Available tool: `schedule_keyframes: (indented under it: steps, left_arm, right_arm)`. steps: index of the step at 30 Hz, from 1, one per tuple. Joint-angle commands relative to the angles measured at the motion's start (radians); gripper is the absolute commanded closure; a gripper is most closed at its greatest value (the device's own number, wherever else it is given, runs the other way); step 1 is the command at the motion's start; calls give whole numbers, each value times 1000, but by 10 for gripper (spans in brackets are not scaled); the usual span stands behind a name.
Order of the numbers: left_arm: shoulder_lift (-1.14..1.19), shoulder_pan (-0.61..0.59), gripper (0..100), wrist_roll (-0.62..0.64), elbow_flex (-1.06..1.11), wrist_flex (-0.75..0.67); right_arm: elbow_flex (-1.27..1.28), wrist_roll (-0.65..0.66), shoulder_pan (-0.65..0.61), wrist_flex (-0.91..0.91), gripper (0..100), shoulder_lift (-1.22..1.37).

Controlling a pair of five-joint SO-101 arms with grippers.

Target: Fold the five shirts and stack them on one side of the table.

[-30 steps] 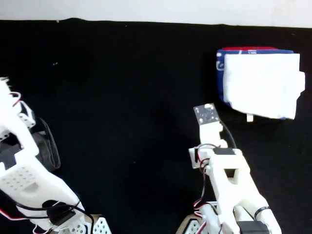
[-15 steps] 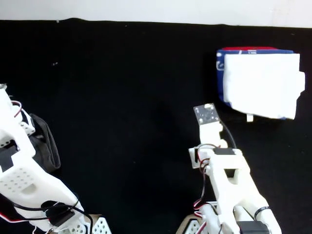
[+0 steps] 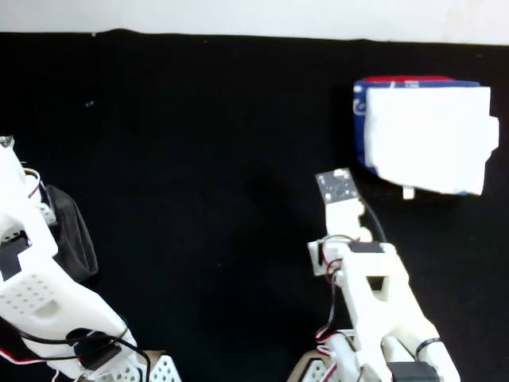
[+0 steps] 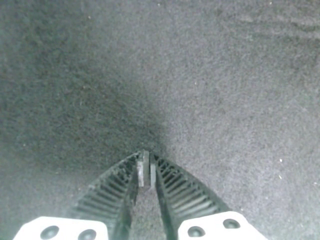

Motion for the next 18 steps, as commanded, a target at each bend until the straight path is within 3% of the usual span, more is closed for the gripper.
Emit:
schedule_keyframes:
  steps: [1, 6, 9, 18]
  left_arm:
    - [-64, 4, 992, -9, -10, -6]
    - [-108, 105, 992, 2, -47, 84]
    - [-174, 206, 992, 101, -114, 170]
    - [-325, 593, 992, 238, -321, 324]
  right_arm:
    - [2, -9, -8, -27, 971, 15]
    - [2, -9, -8, -27, 971, 16]
    - [1, -9, -8, -27, 971, 16]
    - [-1, -11, -8, -27, 971, 19]
